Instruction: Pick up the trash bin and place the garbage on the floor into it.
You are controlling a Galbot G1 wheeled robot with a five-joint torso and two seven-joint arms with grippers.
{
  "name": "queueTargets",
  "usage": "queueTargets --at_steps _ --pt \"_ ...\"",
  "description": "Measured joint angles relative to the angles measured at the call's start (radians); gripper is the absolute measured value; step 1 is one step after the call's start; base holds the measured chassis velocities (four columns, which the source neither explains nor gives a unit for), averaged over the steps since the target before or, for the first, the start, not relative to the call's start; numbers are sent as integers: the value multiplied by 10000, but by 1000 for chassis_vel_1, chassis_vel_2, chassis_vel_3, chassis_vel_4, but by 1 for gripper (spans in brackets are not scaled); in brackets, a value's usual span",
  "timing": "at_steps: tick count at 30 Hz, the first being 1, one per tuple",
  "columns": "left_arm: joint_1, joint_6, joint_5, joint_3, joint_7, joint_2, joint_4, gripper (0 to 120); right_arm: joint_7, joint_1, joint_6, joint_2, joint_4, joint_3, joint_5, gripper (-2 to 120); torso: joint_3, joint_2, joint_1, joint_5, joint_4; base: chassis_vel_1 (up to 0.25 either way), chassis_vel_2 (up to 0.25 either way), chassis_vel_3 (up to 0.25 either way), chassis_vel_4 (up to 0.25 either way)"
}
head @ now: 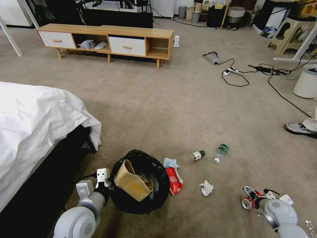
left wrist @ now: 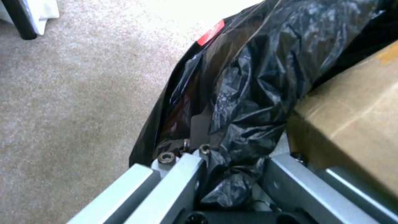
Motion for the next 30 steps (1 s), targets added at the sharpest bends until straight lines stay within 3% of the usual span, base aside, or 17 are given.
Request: queueTargets --at_steps 14,30 --pt "-62 16 -68 21 -12 53 87 0 -100 176 35 185 -112 -205 -194 100 -1 0 1 -1 1 0 0 0 0" --pt "-144 9 -70 93 23 4 231 0 -74 217 80 -328 -99 -58 -74 100 -1 0 1 -1 0 0 0 0 0"
